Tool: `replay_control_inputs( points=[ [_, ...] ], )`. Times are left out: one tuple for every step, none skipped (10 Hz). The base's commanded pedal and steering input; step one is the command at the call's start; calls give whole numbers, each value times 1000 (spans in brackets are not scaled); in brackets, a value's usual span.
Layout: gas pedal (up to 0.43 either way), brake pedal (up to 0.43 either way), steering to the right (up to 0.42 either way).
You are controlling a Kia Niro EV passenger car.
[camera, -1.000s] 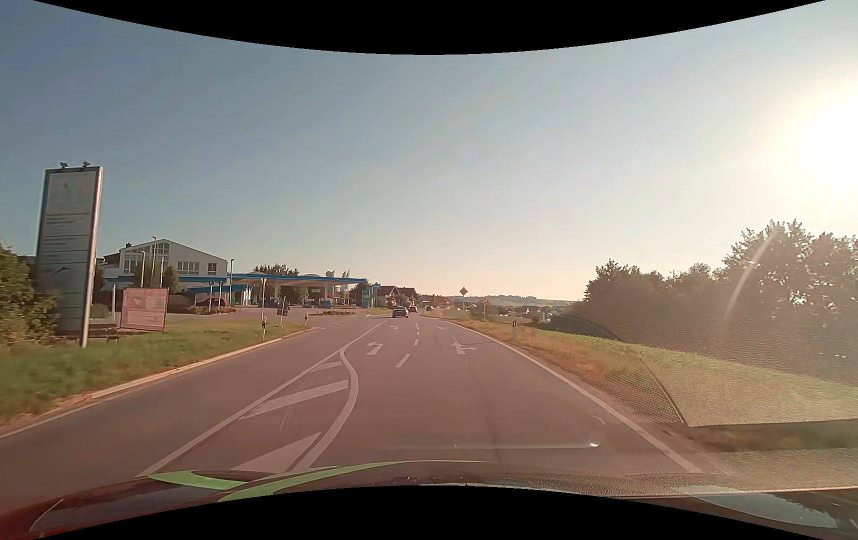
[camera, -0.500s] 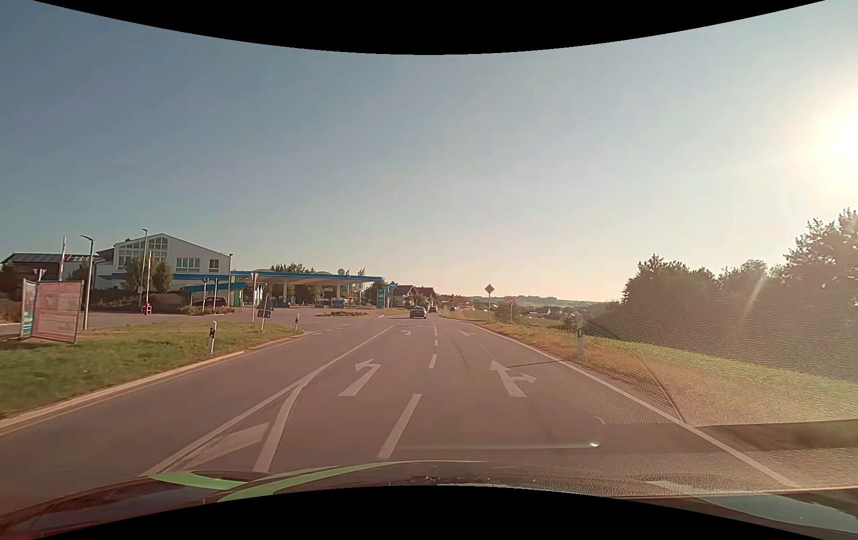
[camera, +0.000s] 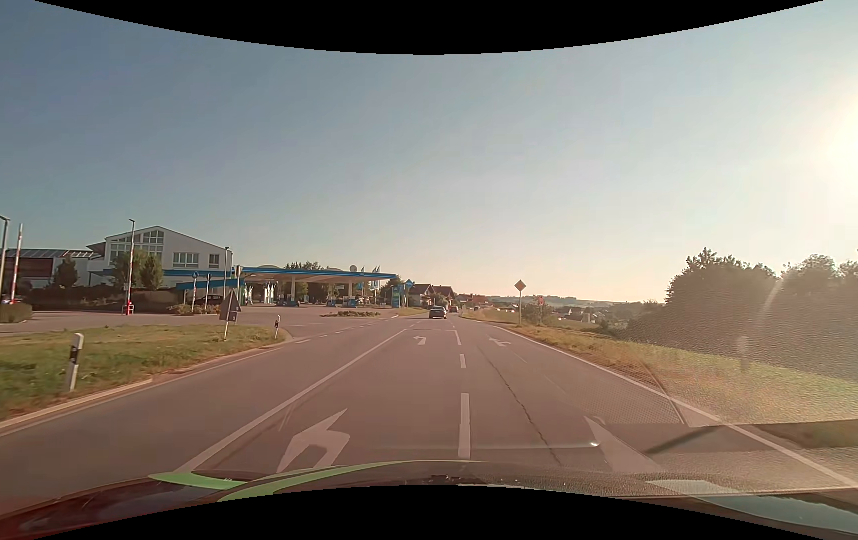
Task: Follow the waypoints while adhering to traffic rules and regulations
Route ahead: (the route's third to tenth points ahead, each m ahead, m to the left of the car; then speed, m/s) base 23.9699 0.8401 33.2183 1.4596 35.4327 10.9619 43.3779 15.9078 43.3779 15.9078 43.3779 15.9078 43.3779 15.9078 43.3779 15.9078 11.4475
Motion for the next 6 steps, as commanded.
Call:
replay_control_inputs(
  points=[
    [0, 67, -21],
    [0, 73, -15],
    [0, 73, -11],
    [0, 79, -6],
    [0, 85, -1],
    [0, 104, 2]
  ],
)
